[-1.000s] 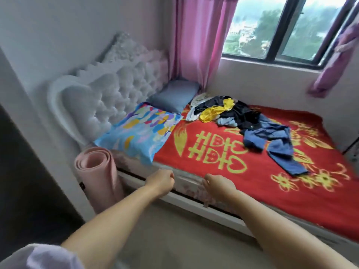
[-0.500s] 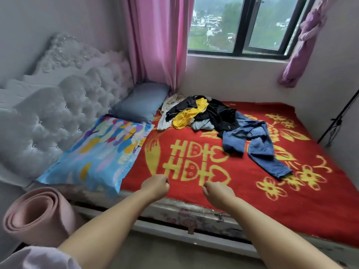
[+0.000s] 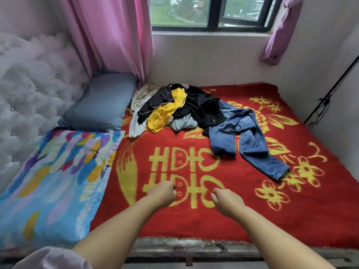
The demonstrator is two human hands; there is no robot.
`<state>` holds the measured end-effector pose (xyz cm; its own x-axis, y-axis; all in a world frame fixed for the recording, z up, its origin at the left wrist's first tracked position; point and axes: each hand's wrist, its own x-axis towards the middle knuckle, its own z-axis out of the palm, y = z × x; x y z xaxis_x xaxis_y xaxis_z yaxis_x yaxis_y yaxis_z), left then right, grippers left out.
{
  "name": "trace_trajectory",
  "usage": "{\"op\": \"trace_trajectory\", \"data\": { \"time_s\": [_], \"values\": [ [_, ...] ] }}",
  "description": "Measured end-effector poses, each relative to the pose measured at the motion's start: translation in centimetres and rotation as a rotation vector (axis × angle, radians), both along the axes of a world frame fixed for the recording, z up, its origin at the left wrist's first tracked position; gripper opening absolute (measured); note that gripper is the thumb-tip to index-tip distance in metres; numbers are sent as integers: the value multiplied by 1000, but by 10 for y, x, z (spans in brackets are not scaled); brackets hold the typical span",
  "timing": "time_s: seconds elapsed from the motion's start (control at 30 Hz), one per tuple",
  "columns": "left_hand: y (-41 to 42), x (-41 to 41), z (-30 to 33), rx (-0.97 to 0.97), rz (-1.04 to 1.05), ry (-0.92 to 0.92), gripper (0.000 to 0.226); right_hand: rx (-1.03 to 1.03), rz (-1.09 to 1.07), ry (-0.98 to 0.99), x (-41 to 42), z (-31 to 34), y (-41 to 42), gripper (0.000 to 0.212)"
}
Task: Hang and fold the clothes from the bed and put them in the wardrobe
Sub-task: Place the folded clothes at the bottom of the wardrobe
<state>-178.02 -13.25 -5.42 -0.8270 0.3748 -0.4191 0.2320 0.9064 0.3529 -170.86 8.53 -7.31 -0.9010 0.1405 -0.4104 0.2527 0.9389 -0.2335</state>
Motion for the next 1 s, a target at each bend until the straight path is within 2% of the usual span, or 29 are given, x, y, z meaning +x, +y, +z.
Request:
{"op": "trace_trajectory", "data": {
  "time_s": [0.33, 0.6, 0.73, 0.83, 0.93, 1.0],
  "values": [
    [96, -147, -85, -14, 111, -131, 30, -25, 90, -99, -172, -88, 91, 31],
    [119, -258, -192, -4, 157, -148, 33, -90, 116, -76, -314, -204, 95, 30],
    [132, -323, -265, 39, 100, -60, 36, -66, 85, 38, -378, -284, 104, 40],
    [160, -370, -311, 78, -5, 35, 36, 34, 179, 167, -394, -338, 124, 44],
    [196, -408, -343, 120, -89, 159, 38, 5, 197, 383, -386, -366, 133, 46],
    [224, -437, -355, 123, -102, 259, 38, -4, 200, 422, -387, -372, 133, 49]
  ]
}}
